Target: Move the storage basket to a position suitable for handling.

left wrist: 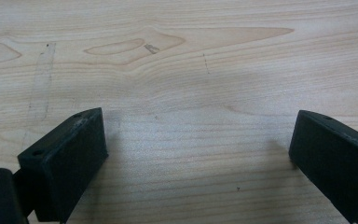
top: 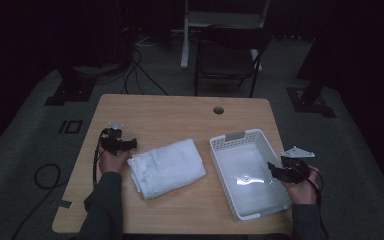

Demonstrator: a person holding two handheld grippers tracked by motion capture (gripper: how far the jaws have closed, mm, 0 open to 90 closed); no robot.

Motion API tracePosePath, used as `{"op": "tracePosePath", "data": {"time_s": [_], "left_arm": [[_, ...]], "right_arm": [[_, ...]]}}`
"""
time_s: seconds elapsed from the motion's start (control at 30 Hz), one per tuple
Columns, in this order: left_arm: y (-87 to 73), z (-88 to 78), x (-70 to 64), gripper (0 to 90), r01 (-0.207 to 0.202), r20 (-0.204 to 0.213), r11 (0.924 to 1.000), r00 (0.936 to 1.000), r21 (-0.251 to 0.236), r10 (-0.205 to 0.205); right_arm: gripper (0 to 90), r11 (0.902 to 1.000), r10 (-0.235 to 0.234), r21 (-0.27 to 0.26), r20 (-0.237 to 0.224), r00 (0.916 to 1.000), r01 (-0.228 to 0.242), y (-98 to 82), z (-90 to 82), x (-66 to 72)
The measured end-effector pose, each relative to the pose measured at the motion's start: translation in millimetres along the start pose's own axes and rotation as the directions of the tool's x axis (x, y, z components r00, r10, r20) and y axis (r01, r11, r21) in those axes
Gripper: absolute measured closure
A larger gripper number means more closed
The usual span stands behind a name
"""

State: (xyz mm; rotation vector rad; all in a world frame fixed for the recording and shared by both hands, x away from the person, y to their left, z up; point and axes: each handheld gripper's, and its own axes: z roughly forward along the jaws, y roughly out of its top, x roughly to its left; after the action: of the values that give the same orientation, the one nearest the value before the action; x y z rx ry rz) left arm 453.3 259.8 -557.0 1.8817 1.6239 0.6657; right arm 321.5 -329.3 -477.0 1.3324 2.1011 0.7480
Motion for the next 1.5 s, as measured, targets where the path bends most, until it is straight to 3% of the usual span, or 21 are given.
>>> {"op": "tracePosePath", "data": {"time_s": [0.07, 0.17, 0.37, 0.53, 0.87, 1.1, 1.5], "left_arm": [[-0.1, -0.1, -0.1, 3.7, 0.000, -0.001, 1.0000, 1.0000, 0.000, 0.000], [-0.2, -0.3, -0.4, 3.8, 0.001, -0.002, 1.0000, 1.0000, 0.000, -0.001], [-0.6, -0.5, -0.9, 3.9, 0.002, -0.001, 1.0000, 1.0000, -0.002, -0.002], [-0.9, -0.9, -1.5, 3.9, 0.001, 0.001, 1.0000, 1.0000, -0.002, -0.001], [-1.4, -1.2, -2.0, 3.9, -0.002, 0.005, 1.0000, 1.0000, -0.002, 0.002], [-1.6, -1.3, -2.1, 3.9, -0.004, 0.005, 1.0000, 1.0000, -0.003, 0.004], [-1.8, -1.3, -2.5, 3.9, -0.002, 0.006, 1.0000, 1.0000, -0.005, 0.002]], "right_arm": [[43.5, 1.0000, 0.003, 0.005, 0.000, 1.0000, -0.003, -0.3, 1.0, -0.6], [54.5, 0.9987, 0.008, 0.050, -0.020, 0.9998, -0.007, 0.5, 5.8, -2.0], [67.8, 0.9940, -0.008, 0.109, 0.028, 0.9996, 0.005, 6.5, 15.4, -0.1], [78.2, 0.9949, -0.024, 0.099, 0.040, 0.9989, 0.020, 11.5, 20.9, -2.7], [79.3, 0.9937, -0.043, 0.104, 0.024, 0.9988, 0.041, 32.6, 41.6, -4.5], [79.3, 0.9934, -0.044, 0.106, 0.002, 0.9990, 0.044, 57.5, 65.4, -9.4], [78.8, 0.9952, -0.022, 0.095, -0.015, 0.9996, 0.023, 93.3, 101.6, -16.6]]}}
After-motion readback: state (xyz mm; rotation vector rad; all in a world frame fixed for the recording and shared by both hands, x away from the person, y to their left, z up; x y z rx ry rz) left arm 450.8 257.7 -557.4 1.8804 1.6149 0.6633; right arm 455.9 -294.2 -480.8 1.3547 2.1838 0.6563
